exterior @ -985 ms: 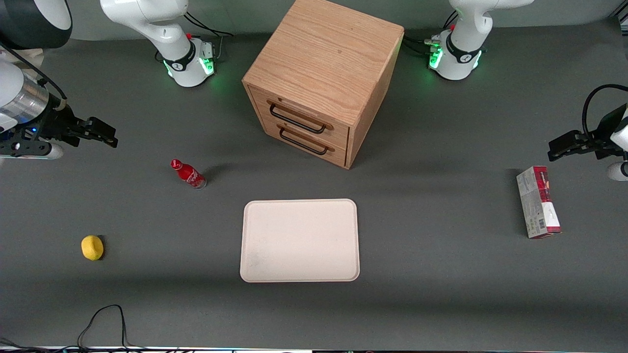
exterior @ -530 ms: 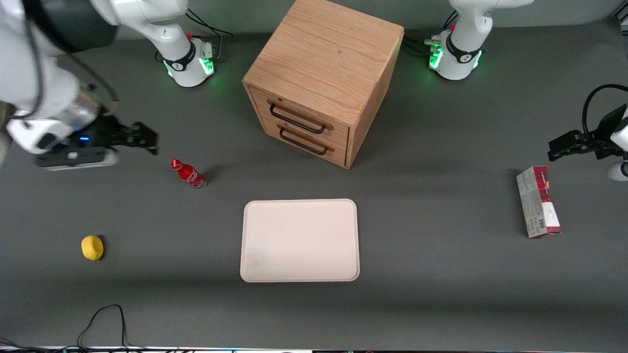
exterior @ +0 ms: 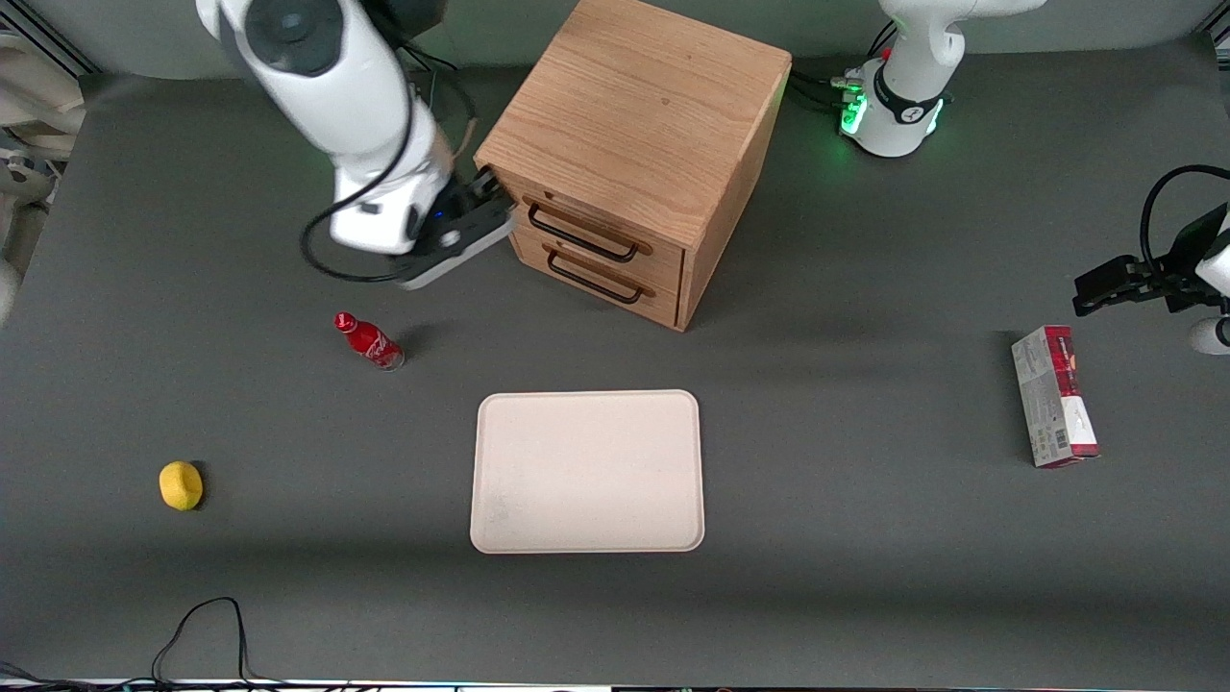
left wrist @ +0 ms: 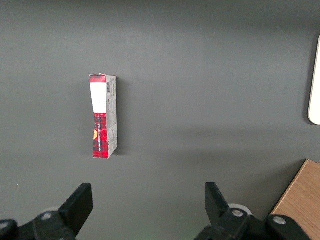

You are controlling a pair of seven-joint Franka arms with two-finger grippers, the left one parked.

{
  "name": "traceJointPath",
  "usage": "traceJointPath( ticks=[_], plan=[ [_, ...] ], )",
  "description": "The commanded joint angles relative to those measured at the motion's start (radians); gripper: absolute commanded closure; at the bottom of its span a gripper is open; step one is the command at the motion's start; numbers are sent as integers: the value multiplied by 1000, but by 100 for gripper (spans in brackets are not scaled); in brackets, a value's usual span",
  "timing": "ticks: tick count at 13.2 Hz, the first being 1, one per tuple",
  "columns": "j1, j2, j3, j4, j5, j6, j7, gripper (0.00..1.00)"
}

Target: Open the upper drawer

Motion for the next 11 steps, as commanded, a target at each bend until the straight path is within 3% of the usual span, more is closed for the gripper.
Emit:
traceJointPath(
  ticks=[1, 6, 11],
  plan=[
    [-5, 62, 28, 35, 136, -15, -161, 0],
    [1, 122, 39, -1, 152, 19, -333, 0],
    [6, 146, 43, -100, 143, 137, -395, 0]
  ],
)
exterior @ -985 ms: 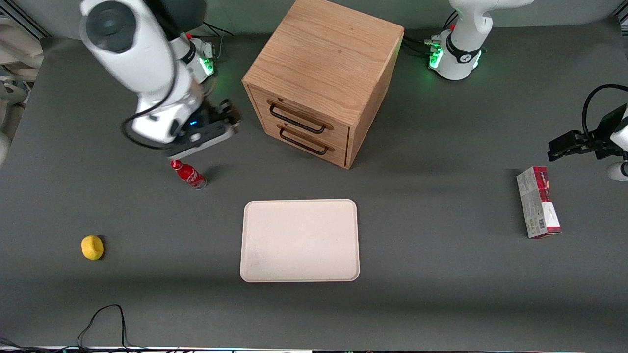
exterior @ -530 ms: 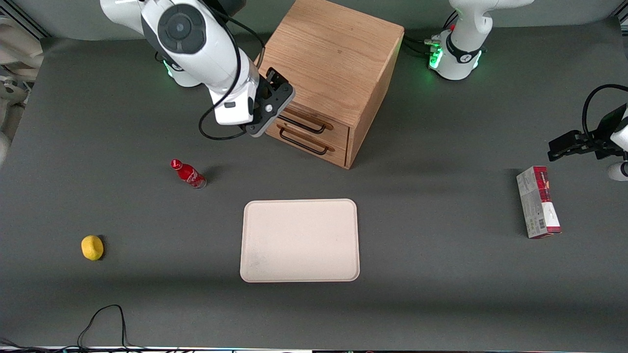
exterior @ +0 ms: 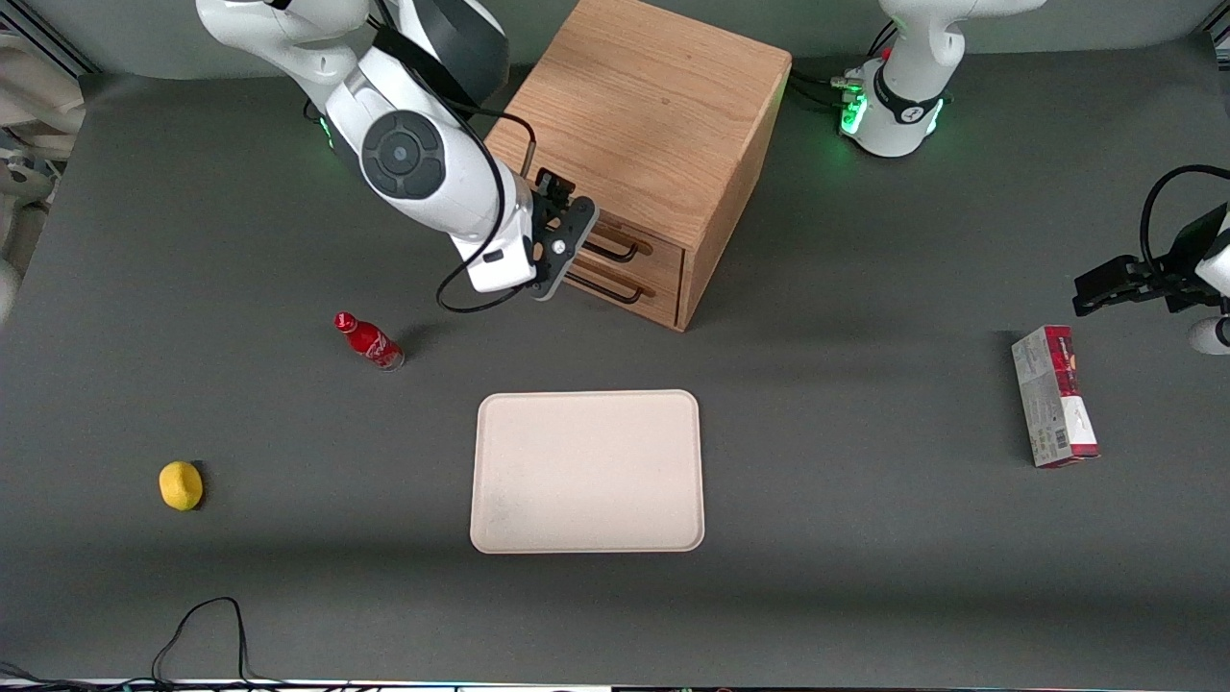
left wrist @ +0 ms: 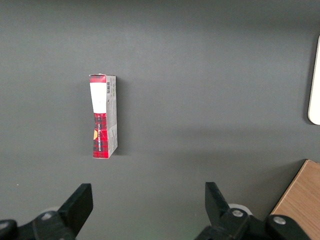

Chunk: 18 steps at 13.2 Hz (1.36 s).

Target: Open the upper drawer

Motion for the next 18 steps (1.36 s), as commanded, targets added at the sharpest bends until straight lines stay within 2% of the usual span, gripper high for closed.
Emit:
traceJointPath(
  ticks=[1, 7, 11, 14, 15, 18],
  plan=[
    [2, 1, 0, -48, 15, 51, -47, 0],
    [16, 2, 2, -137, 1, 163, -48, 0],
    [13, 34, 2, -138, -54, 199, -50, 0],
    [15, 51, 2, -137, -71, 222, -51, 0],
    [13, 51, 2, -132, -85, 222, -51, 0],
    [10, 59, -4, -88, -189, 222, -50, 0]
  ],
)
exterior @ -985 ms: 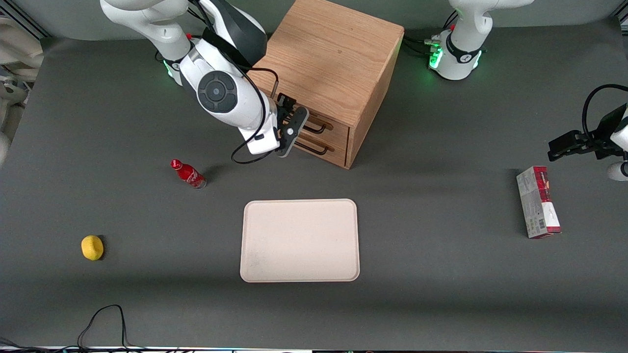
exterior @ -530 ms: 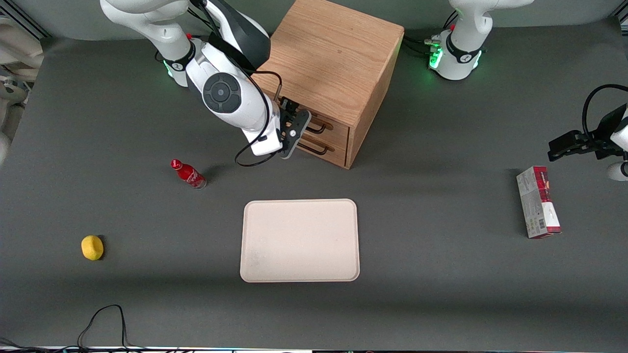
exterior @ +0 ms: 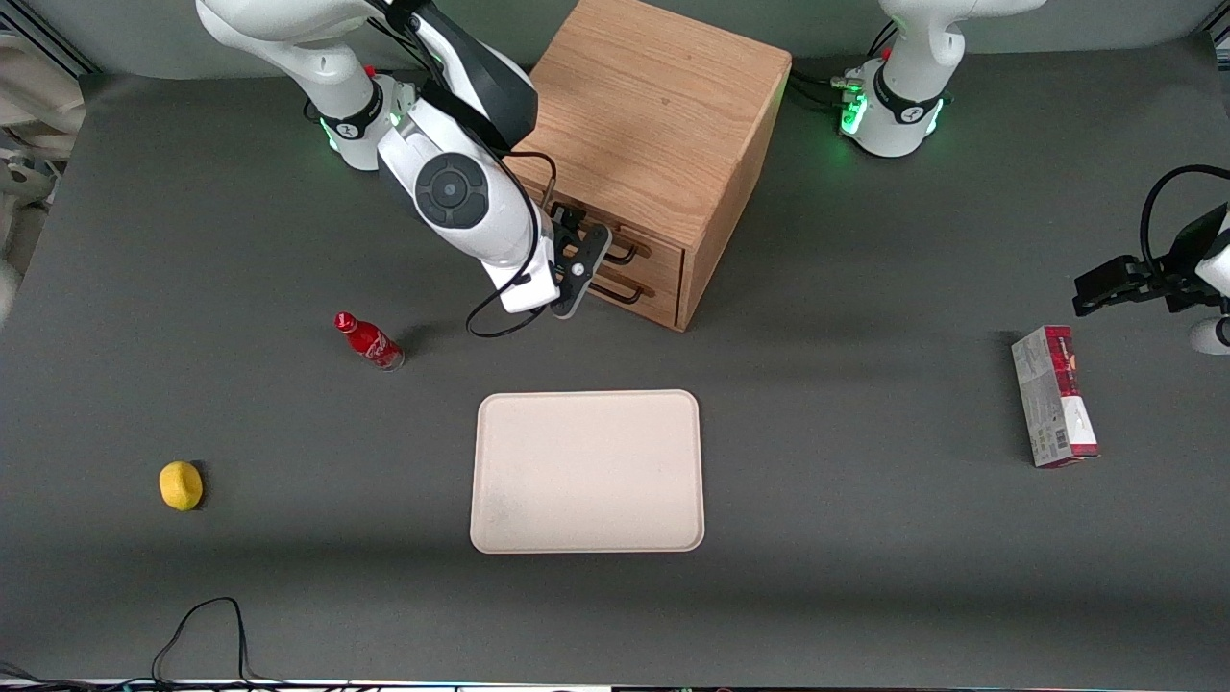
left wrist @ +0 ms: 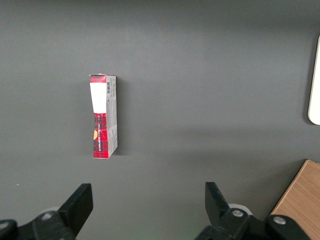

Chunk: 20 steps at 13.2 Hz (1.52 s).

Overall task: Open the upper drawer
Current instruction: 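Pull the handle outward with the right gripper, sliding the drawer open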

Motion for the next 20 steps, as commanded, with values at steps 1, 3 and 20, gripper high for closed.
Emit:
traceJointPath(
  ticks=[1, 3, 20],
  plan=[
    [-5, 34, -20, 65, -82, 20, -13, 0],
    [-5, 63, -54, 120, -127, 20, -13, 0],
    [-8, 103, -313, 421, -156, -3, -61, 0]
  ],
)
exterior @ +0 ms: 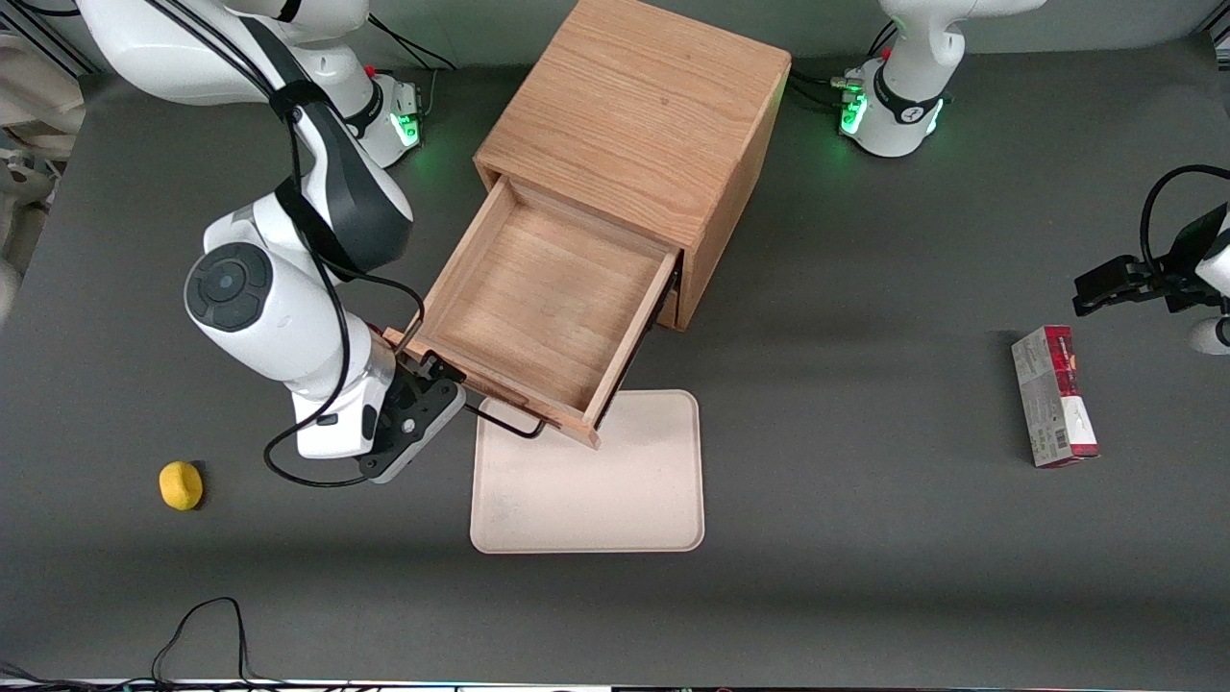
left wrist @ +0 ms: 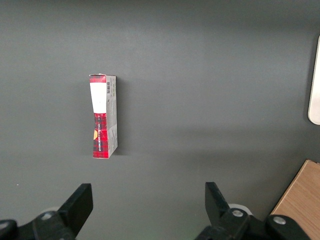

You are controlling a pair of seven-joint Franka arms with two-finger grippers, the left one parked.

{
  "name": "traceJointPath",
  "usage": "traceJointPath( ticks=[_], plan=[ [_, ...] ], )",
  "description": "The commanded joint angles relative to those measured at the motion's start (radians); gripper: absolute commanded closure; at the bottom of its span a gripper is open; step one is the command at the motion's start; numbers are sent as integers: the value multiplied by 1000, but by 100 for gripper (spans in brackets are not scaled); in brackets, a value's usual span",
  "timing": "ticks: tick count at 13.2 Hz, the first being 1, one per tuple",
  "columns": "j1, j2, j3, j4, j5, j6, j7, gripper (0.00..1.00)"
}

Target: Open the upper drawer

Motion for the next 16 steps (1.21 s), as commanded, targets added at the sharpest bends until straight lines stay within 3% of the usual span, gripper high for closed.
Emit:
traceJointPath(
  ticks=[1, 3, 4, 6, 10, 16],
  plan=[
    [3, -68, -83, 14, 8, -41, -13, 0],
    [5, -156, -176, -15, 118, -212, 11, 0],
    [6, -212, -225, -70, 135, -242, 57, 0],
    [5, -367, -309, -260, 147, -253, 195, 0],
    [2, -691, -362, -616, 135, -228, 434, 0],
    [0, -728, -398, -629, 130, -242, 439, 0]
  ],
)
